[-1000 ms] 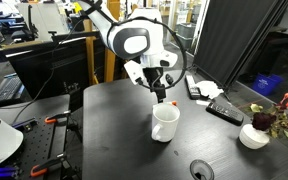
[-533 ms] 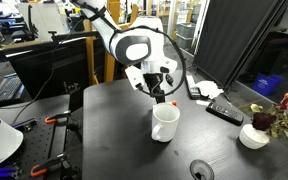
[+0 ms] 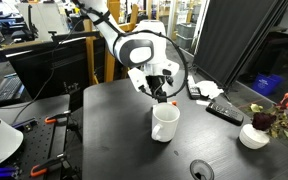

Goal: Put the marker in the mug

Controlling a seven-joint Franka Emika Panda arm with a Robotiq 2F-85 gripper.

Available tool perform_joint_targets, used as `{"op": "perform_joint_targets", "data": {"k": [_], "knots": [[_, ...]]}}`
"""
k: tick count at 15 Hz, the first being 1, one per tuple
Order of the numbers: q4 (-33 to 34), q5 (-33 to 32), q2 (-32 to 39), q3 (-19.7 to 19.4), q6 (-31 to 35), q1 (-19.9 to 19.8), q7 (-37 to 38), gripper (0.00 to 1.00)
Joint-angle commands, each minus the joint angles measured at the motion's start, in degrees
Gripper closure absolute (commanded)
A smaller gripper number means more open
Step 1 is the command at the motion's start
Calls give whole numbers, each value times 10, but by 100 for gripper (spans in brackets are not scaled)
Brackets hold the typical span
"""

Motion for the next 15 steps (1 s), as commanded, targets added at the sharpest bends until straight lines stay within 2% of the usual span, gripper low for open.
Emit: {"op": "perform_joint_targets", "data": {"k": [1, 15], "knots": [[26, 17, 14, -1, -7, 7, 12, 0], [126, 16, 55, -10, -100, 18, 37, 0]]}}
